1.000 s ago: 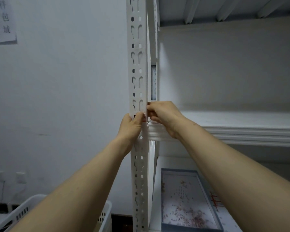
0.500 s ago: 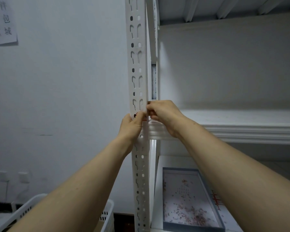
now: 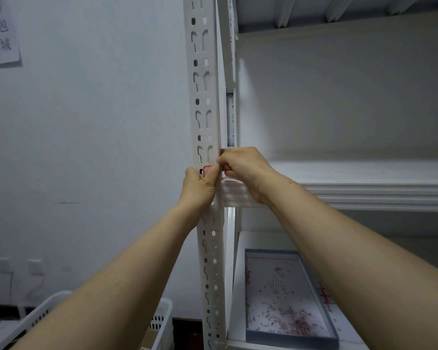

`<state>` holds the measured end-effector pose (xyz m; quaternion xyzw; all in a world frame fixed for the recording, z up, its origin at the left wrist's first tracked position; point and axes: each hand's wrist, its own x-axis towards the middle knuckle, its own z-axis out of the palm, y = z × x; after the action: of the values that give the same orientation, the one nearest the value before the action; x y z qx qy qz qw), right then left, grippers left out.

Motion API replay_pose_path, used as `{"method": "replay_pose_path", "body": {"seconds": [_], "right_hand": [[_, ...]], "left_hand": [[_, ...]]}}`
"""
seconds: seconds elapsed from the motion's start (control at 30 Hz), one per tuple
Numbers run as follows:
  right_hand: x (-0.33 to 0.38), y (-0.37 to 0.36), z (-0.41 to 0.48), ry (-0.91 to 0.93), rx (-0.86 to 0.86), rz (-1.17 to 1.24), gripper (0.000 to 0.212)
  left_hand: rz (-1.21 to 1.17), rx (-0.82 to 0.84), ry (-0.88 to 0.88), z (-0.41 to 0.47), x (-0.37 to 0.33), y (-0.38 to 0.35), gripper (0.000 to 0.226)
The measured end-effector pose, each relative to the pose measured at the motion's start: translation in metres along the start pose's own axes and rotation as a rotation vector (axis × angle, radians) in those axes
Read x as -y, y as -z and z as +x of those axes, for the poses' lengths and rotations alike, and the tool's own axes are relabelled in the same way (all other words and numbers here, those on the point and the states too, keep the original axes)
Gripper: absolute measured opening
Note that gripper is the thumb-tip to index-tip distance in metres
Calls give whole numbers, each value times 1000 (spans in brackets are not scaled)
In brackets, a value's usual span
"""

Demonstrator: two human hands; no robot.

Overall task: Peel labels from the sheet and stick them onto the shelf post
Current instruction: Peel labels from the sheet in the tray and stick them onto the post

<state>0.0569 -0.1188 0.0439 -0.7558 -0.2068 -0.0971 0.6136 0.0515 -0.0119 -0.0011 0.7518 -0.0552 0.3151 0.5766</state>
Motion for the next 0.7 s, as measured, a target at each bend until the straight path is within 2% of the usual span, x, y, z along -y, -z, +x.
{"method": "replay_pose_path", "body": {"seconds": [0.07,0.17,0.33,0.47,0.6,0.7], "right_hand": [[0,1,0,-12,6,-4,34],[1,1,-1,-24,15,4,31],[2,0,-3,-19,24,-2,13],[1,0,-3,-27,20,3,17],[1,0,-2,-40,15,8,20],[2,1,-2,-44,20,15,19]], "left_hand": [[-13,20,5,-2,0,3,26],[-110,119,-39,-5,2,7,40],[-127,92,31,-1,4,3,50],[-82,61,3,2,6,3,26],[-71,55,-5,4,9,2,26],[-73,129,-47,3,11,7,32]]}}
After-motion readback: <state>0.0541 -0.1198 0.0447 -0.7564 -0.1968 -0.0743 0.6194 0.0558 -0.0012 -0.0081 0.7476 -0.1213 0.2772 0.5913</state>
